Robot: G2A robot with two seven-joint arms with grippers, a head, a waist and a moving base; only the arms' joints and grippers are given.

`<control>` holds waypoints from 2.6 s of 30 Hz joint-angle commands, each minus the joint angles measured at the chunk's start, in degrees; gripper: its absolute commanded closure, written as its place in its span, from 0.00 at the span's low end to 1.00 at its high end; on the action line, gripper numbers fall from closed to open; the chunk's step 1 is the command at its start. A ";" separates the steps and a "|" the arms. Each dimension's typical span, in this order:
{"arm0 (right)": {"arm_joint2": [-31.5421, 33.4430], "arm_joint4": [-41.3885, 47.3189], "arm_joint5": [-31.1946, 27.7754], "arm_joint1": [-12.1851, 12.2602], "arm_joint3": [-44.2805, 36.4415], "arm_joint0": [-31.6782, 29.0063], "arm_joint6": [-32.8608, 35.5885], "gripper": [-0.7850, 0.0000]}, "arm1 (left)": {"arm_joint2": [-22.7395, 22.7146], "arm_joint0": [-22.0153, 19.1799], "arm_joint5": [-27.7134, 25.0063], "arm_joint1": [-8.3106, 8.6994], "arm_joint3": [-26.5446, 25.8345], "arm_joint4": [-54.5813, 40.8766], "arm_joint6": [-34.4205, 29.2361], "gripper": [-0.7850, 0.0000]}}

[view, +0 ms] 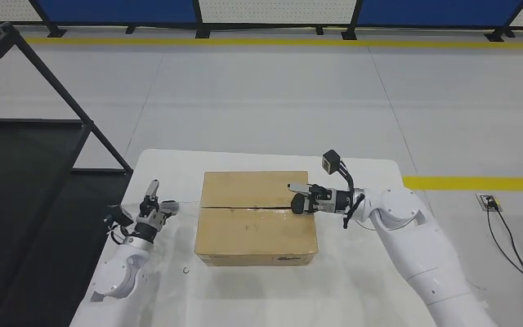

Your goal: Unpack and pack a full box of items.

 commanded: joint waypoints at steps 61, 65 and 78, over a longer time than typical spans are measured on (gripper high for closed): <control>0.00 0.00 0.00 0.00 0.00 0.00 0.00 0.00 | -2.04 4.68 -0.04 0.33 -26.85 22.05 1.12 0.00; 0.00 0.00 0.00 0.00 0.00 0.00 0.00 0.00 | -0.34 4.47 0.36 0.23 -27.72 25.44 1.33 0.00; 0.00 0.00 0.00 0.00 0.00 0.00 0.00 0.00 | 3.18 4.08 -0.61 0.02 -29.85 30.89 -0.24 0.00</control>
